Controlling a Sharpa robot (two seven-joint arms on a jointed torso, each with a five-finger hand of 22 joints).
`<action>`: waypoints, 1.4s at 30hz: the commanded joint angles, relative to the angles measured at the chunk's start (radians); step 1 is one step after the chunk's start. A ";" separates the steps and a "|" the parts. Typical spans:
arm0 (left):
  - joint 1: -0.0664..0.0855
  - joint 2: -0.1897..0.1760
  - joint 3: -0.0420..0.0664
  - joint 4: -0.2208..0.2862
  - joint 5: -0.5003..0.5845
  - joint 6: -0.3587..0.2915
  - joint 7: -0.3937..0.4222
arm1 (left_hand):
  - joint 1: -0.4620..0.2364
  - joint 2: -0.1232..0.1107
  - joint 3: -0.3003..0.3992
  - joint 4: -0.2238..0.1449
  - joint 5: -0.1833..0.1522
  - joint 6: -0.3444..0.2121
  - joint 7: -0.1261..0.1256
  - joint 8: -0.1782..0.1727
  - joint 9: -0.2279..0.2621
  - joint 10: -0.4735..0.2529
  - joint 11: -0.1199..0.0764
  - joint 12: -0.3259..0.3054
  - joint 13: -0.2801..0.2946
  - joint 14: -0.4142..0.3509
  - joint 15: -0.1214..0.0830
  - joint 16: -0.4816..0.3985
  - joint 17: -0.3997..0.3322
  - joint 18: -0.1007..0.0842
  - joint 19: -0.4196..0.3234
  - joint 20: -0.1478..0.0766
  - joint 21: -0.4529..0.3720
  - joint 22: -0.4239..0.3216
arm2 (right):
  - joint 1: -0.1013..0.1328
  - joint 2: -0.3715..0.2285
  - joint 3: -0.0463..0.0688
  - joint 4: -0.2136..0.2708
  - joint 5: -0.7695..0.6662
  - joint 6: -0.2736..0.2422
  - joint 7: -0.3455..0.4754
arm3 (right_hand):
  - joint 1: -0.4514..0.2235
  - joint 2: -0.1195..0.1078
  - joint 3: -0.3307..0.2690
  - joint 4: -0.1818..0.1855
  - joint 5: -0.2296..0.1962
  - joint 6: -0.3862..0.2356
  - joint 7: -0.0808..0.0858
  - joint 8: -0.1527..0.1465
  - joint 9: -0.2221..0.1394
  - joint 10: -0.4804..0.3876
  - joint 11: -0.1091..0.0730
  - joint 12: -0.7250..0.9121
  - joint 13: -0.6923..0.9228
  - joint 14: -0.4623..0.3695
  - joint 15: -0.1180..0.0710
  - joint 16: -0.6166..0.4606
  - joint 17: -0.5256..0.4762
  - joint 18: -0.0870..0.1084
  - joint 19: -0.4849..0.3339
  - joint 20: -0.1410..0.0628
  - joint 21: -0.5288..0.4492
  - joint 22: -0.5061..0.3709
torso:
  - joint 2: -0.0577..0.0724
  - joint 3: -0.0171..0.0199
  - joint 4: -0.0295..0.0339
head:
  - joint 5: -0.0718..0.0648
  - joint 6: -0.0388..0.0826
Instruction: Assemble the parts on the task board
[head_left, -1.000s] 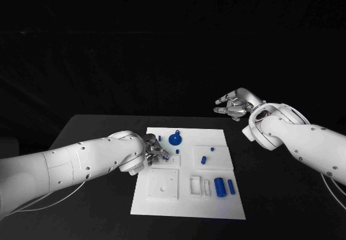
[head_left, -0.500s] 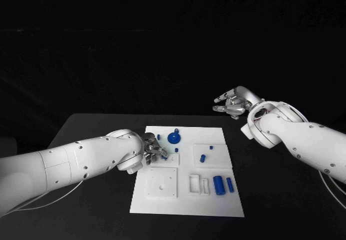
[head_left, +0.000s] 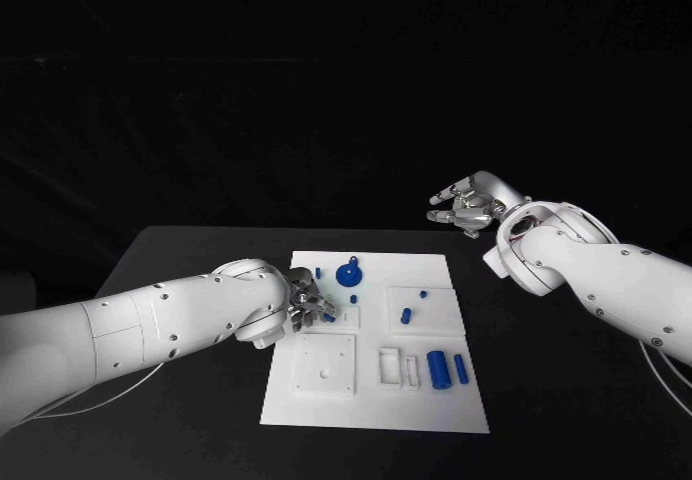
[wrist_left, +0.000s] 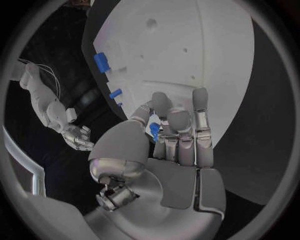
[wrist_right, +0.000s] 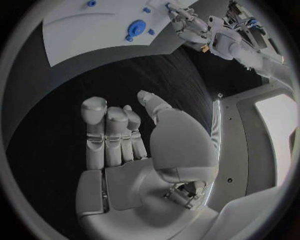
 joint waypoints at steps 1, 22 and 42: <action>-0.006 0.002 -0.004 0.002 -0.021 0.043 -0.020 | 0.021 0.023 -0.006 -0.001 -0.005 0.227 -0.128 0.000 0.397 0.036 -0.015 0.002 -0.001 -0.002 0.000 0.006 -0.001 0.009 0.006 0.000 -0.005 0.001 | 0.000 -0.001 0.001 0.002 0.000 0.003 0.000 | -0.008 -0.001 0.002 0.002 0.002 0.008 0.001 -0.005 -0.001 -0.002 -0.004 0.002 -0.001 0.003 0.001 0.000 0.001 0.014 0.054 0.004 0.001 0.078 | 0.000 0.0002 -0.0009 | 0.000 0.000; -0.006 -0.008 -0.004 0.026 -0.039 -0.028 0.000 | 0.034 0.028 -0.001 -0.020 0.006 0.226 -0.127 -0.001 0.391 0.036 -0.015 0.003 -0.008 0.000 0.000 0.005 -0.010 0.012 0.019 0.001 -0.031 0.027 | 0.000 -0.002 0.001 0.002 0.001 0.002 0.000 | -0.009 -0.003 0.003 0.004 0.006 0.010 0.000 -0.006 -0.001 -0.001 -0.004 0.003 -0.001 0.003 0.001 0.000 0.002 0.014 0.054 0.003 0.001 0.078 | 0.001 -0.0008 0.0009 | -0.002 0.003; -0.005 -0.031 -0.003 0.078 -0.022 -0.148 0.037 | 0.026 0.031 0.017 -0.025 0.005 0.226 -0.127 -0.001 0.386 0.036 -0.017 0.001 -0.014 0.001 -0.002 0.005 -0.017 0.006 0.029 -0.005 -0.051 0.047 | 0.000 -0.001 0.001 -0.001 0.001 0.003 -0.002 | -0.010 -0.003 0.002 0.006 0.007 0.009 0.001 -0.006 -0.001 0.000 -0.004 0.004 0.000 0.004 0.001 0.001 0.003 0.014 0.054 0.003 0.004 0.079 | 0.000 -0.0001 0.0004 | 0.000 0.007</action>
